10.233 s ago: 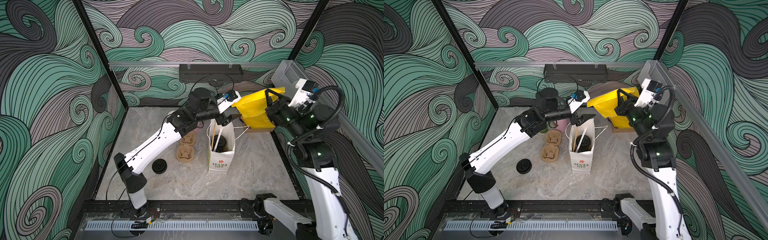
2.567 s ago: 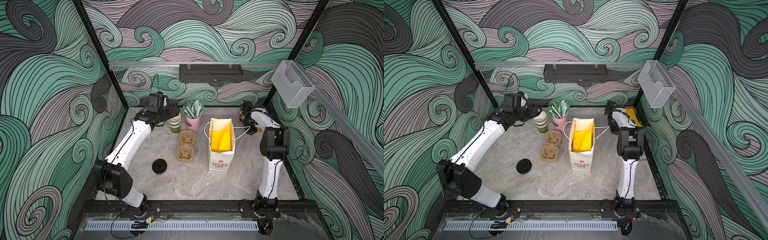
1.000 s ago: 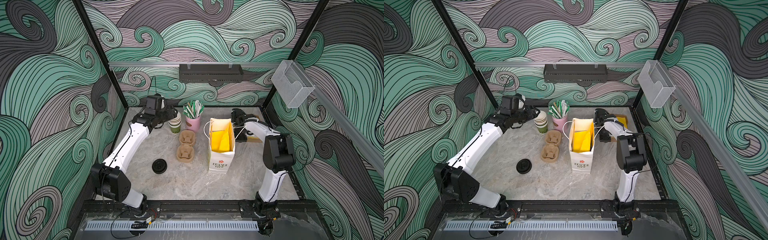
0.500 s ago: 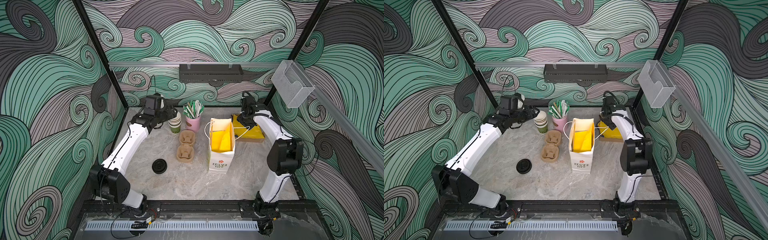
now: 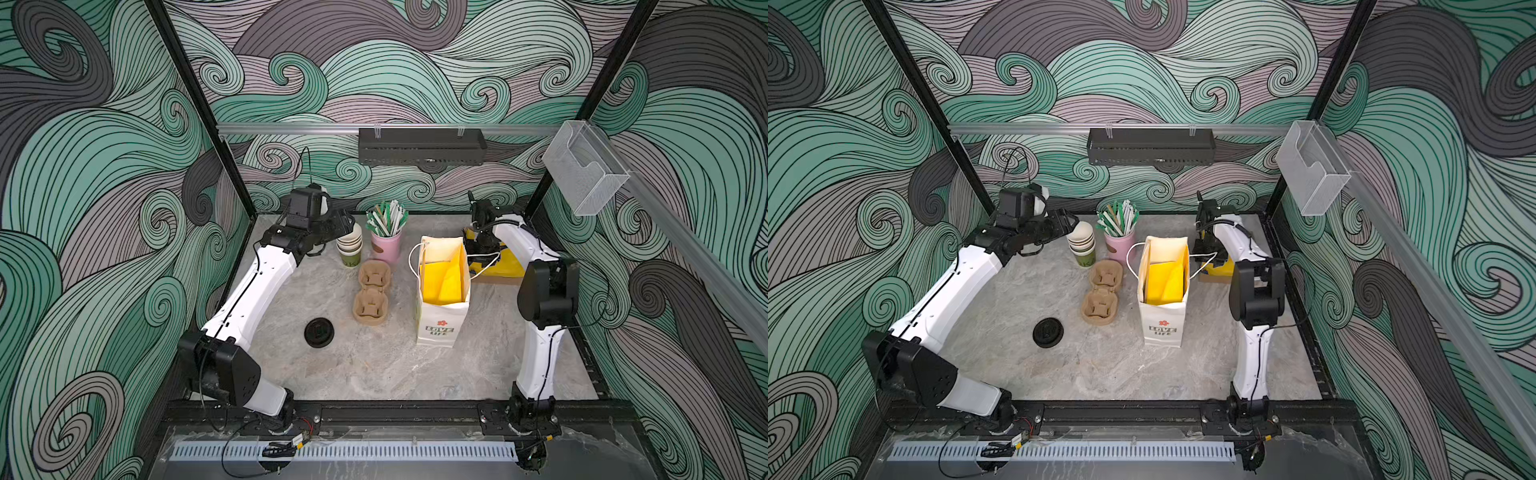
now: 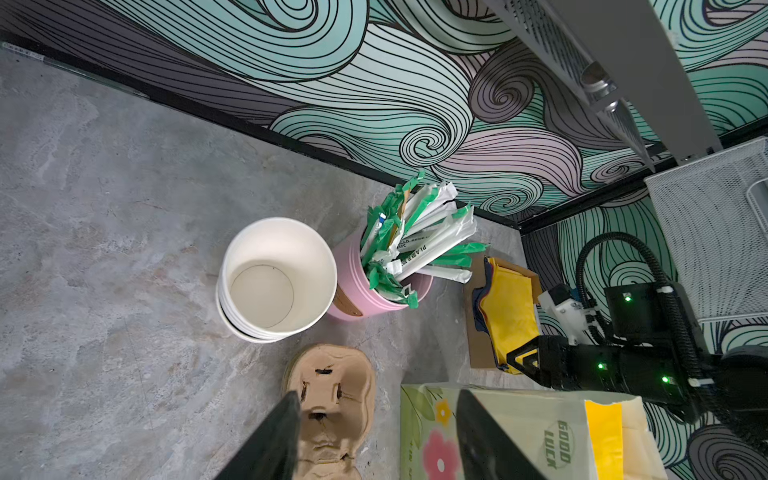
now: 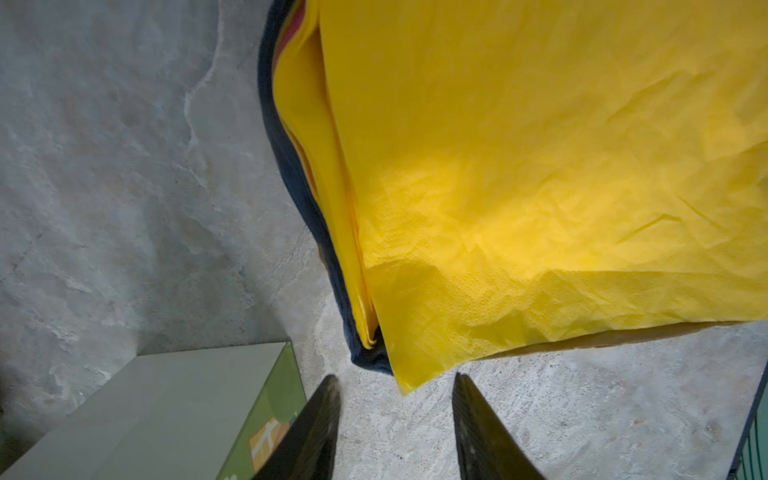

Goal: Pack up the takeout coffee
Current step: 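Lower the right gripper onto the yellow napkin stack and pinch the top napkin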

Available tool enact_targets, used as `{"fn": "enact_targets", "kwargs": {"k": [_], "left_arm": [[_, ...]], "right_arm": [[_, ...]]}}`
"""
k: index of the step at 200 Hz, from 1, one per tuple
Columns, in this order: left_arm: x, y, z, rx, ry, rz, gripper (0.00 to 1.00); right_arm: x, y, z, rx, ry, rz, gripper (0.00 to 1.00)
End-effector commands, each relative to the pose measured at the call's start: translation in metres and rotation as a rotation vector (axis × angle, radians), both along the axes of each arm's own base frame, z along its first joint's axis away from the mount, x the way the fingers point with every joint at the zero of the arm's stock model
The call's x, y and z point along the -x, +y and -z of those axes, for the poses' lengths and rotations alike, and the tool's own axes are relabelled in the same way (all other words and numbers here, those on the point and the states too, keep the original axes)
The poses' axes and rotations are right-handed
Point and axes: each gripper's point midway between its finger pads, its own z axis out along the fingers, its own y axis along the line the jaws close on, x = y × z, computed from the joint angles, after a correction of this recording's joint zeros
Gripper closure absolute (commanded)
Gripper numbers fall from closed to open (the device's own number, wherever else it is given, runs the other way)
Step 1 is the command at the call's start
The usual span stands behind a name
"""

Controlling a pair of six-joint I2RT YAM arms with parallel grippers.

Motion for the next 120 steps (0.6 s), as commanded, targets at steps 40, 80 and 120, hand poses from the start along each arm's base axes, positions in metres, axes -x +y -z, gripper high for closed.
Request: {"fn": "enact_targets", "kwargs": {"k": [40,80,120], "left_arm": [[0.003,0.003,-0.009,0.009,-0.006,-0.002,0.39],[0.005,0.004,-0.011,0.003,-0.011,-0.006,0.39],[0.007,0.006,-0.013,0.0,-0.015,-0.01,0.39]], "right_arm": [[0.003,-0.002,0.017,0.07,0.069,-0.092,0.64],[-0.003,-0.001,0.018,0.082,0.061,-0.08,0.7],[-0.009,0.002,0.009,0.084,0.025,-0.069,0.68]]}}
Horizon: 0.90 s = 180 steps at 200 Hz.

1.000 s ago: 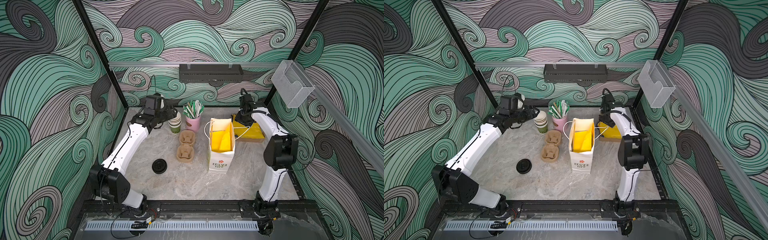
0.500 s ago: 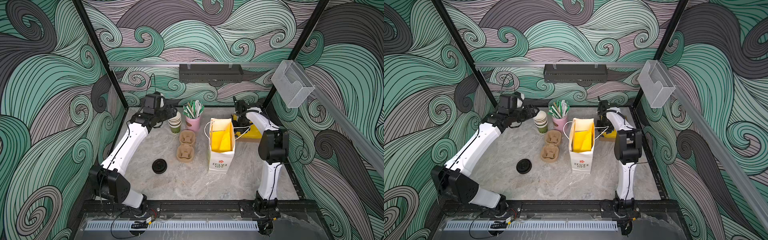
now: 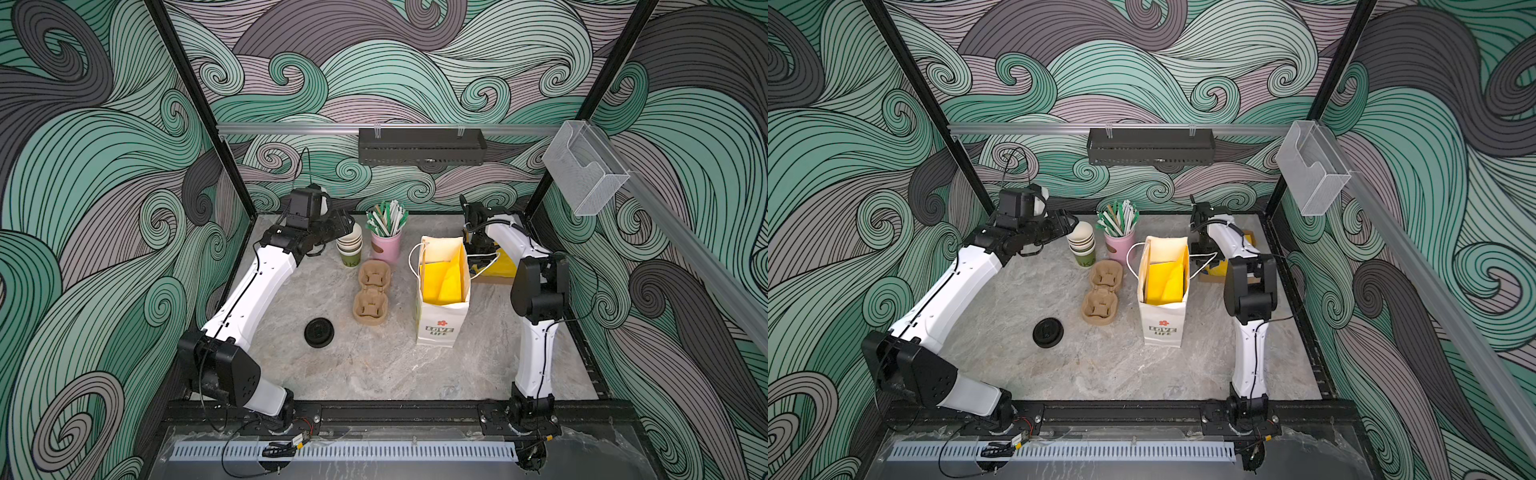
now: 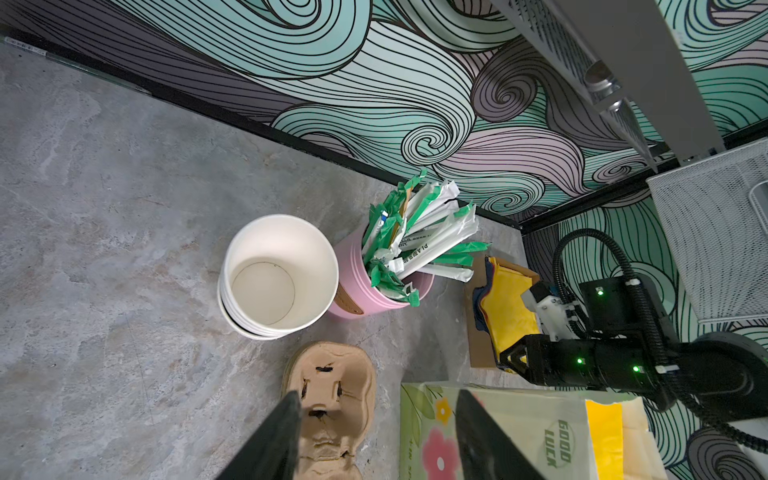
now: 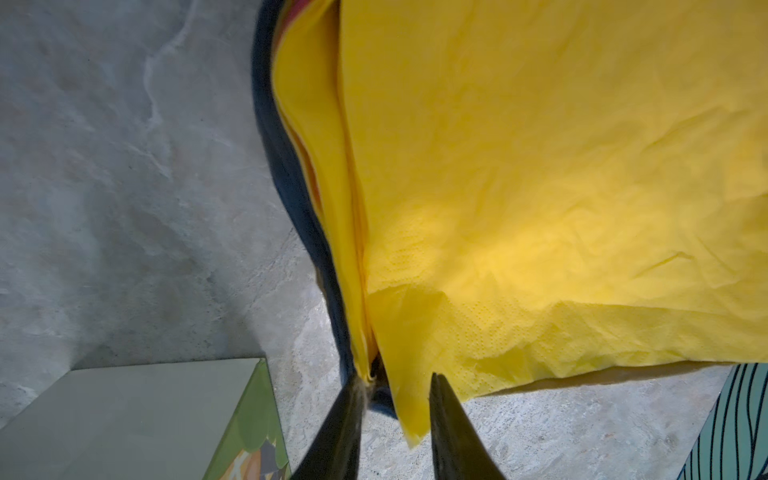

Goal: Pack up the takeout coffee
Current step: 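Lower the right gripper onto the yellow napkin stack and pinch the top napkin, then drag the top yellow napkin off the box with the right gripper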

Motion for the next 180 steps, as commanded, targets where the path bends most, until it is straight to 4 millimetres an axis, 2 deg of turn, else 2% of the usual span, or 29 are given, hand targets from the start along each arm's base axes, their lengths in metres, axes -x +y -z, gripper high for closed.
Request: {"fn": "enact_targets", "kwargs": {"k": [1,34,89,140,180], "left_arm": [[0.007,0.005,-0.014,-0.001,-0.019,-0.006,0.39],[0.007,0.005,-0.014,-0.001,-0.019,-0.006,0.39],[0.007,0.005,-0.013,-0.005,-0.02,-0.003,0.39],[0.007,0.005,-0.015,-0.003,-0.027,-0.003,0.39],[0.007,0.005,-0.018,-0.004,-0.031,-0.001,0.39]], "right_arm": [[-0.001,-0.001,-0.005,0.026,-0.004,-0.002,0.68],[-0.001,-0.004,-0.001,0.046,0.007,-0.012,0.68],[0.007,-0.007,0.011,0.068,0.049,-0.003,0.73],[0.009,-0.004,0.017,0.054,0.07,0.007,0.68],[0.009,-0.016,0.016,0.118,0.065,0.007,0.8]]}}
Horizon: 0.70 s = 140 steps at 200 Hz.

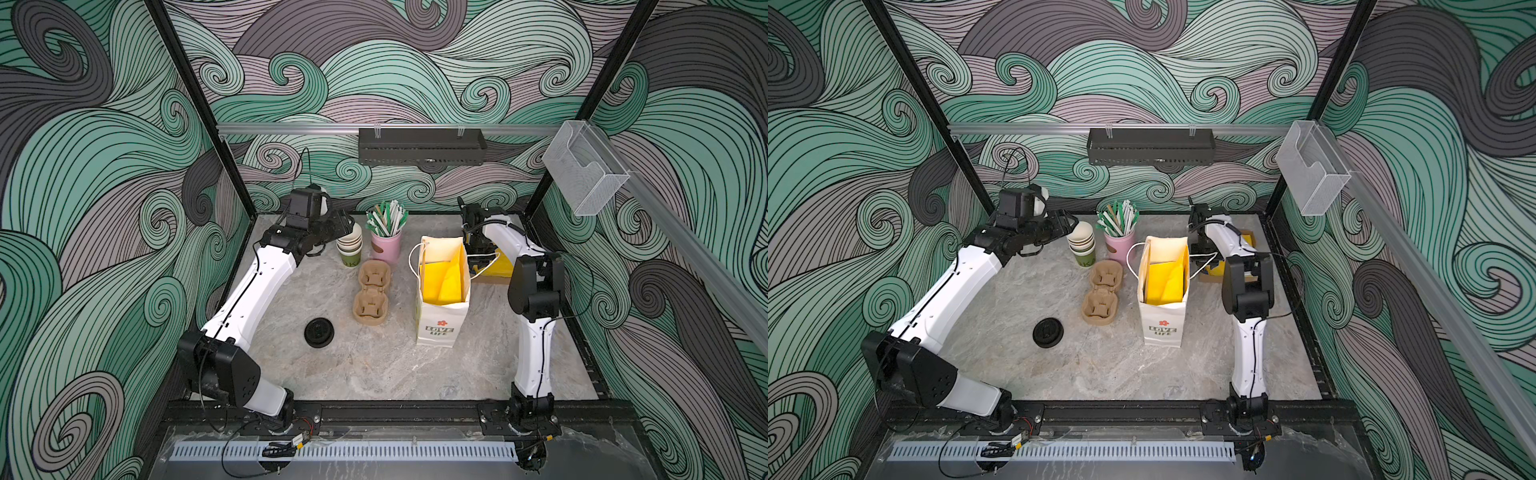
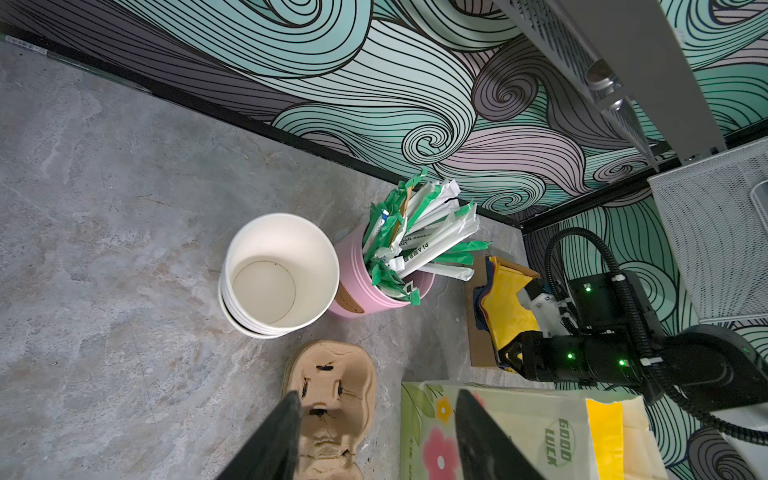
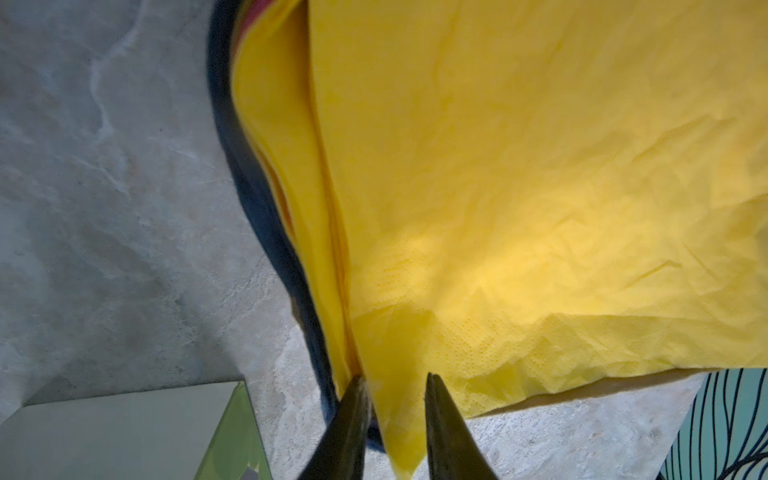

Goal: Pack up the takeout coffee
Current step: 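Drag the top yellow napkin off the box with the right gripper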

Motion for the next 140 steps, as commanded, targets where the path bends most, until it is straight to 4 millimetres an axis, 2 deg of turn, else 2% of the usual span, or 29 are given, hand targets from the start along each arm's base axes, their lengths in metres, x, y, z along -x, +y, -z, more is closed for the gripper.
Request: {"fn": "enact_targets", "kwargs": {"k": [1,39,61,94,121,140], "left_arm": [[0.007,0.005,-0.018,-0.004,-0.033,-0.001,0.39],[0.006,0.006,-0.023,-0.013,-0.043,-0.004,0.39],[0.006,0.007,-0.028,-0.016,-0.059,-0.005,0.39],[0.004,0.005,-0.04,-0.021,-0.104,0.004,0.39],[0.004,-0.001,-0.044,-0.022,-0.126,0.018,0.39],[0.004,-0.008,-0.046,-0.025,-0.134,0.03,0.4]], "right_arm": [[0.008,-0.008,0.005,0.056,0.039,0.0,0.8],[0.006,-0.004,-0.004,0.036,0.016,-0.005,1.0],[0.006,-0.006,-0.015,0.01,-0.011,0.017,1.0],[0.005,-0.01,-0.044,-0.069,-0.101,0.078,1.0],[0.01,-0.007,-0.064,-0.198,-0.161,0.15,1.0],[0.016,0.002,-0.074,-0.313,-0.195,0.192,1.0]]}}
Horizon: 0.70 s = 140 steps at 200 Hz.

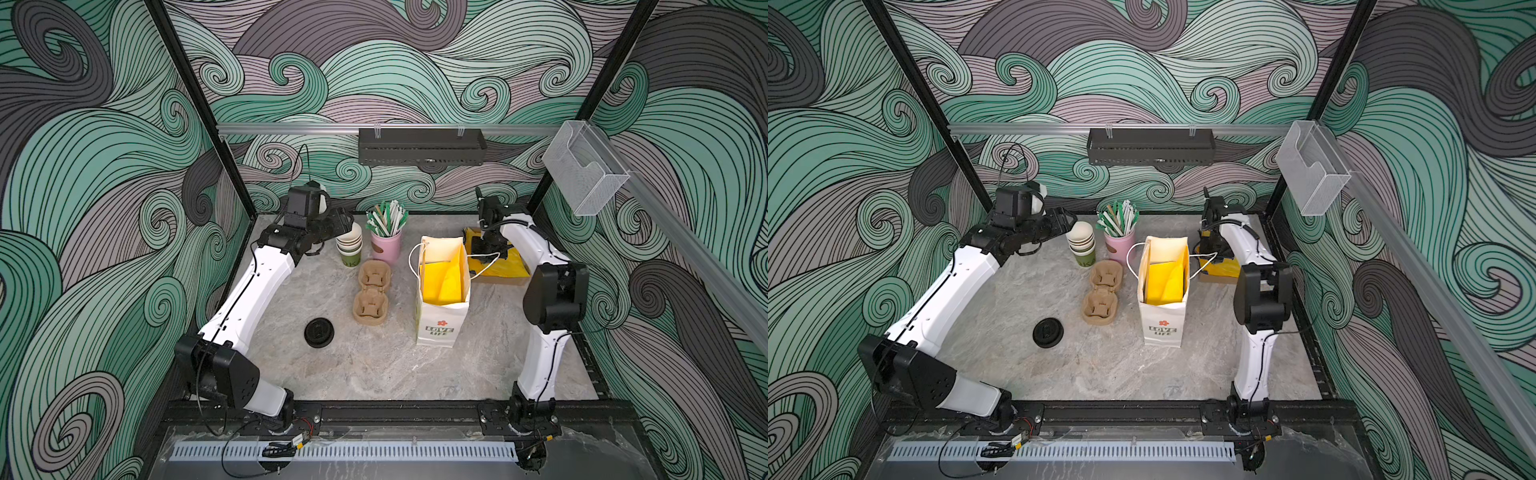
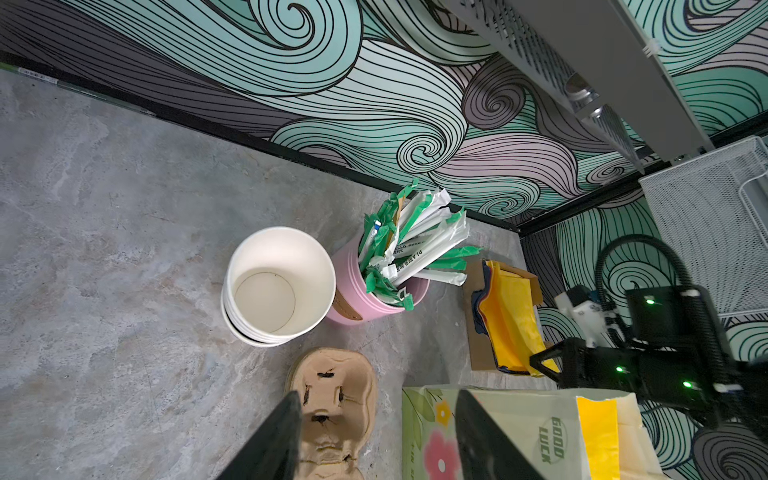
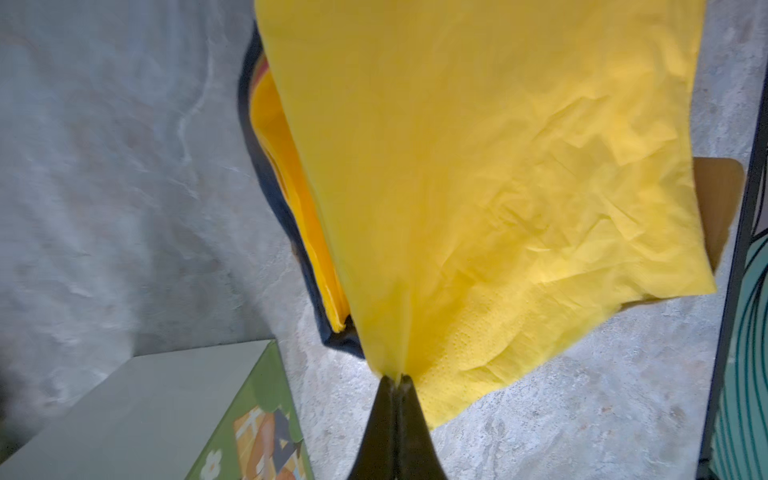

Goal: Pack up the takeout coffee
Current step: 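Drag the top yellow napkin off the box with the right gripper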

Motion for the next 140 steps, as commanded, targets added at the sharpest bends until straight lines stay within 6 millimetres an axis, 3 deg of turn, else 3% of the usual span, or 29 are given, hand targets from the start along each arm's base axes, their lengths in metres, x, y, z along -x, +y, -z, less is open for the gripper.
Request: {"fn": "enact_targets", "kwargs": {"k": [1,35,65,98,115,140], "left_arm": [[0.002,-0.006,-0.033,-0.005,-0.097,0.018,0.39],[0.003,-0.021,-0.033,-0.016,-0.106,0.048,0.4],[0.003,-0.03,-0.03,-0.014,-0.106,0.058,0.4],[0.003,-0.035,-0.029,-0.018,-0.104,0.066,0.4],[0.003,-0.036,-0.029,-0.02,-0.104,0.067,0.4],[0.004,-0.036,-0.032,-0.026,-0.111,0.064,0.39]], "right_arm": [[0.006,0.016,-0.017,-0.168,-0.053,0.054,1.0],[0.023,0.044,-0.027,-0.336,-0.049,0.025,1.0],[0.033,0.056,-0.014,-0.402,-0.005,-0.001,1.0],[0.023,0.042,0.004,-0.312,0.005,0.017,1.0],[0.017,0.035,0.011,-0.25,0.006,0.007,0.83],[0.005,0.034,0.005,-0.121,-0.026,-0.075,0.59]]}}
